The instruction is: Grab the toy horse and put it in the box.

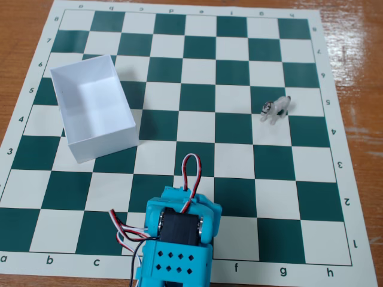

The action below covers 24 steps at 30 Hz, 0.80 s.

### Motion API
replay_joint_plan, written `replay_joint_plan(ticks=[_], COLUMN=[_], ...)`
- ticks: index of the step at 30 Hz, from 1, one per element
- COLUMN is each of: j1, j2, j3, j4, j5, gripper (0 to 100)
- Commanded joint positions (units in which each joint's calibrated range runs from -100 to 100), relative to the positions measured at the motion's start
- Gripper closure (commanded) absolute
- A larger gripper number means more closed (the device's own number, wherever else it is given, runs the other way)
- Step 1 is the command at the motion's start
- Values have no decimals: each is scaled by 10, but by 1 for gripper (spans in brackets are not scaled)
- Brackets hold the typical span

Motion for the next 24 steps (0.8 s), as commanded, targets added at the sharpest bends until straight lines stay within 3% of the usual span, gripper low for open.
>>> replay_joint_plan(ticks=[1, 24], j1=[-2, 14], j2=[-4, -4], j3=[4, 4], j4=[2, 2], j5=[3, 5], gripper=[100, 100])
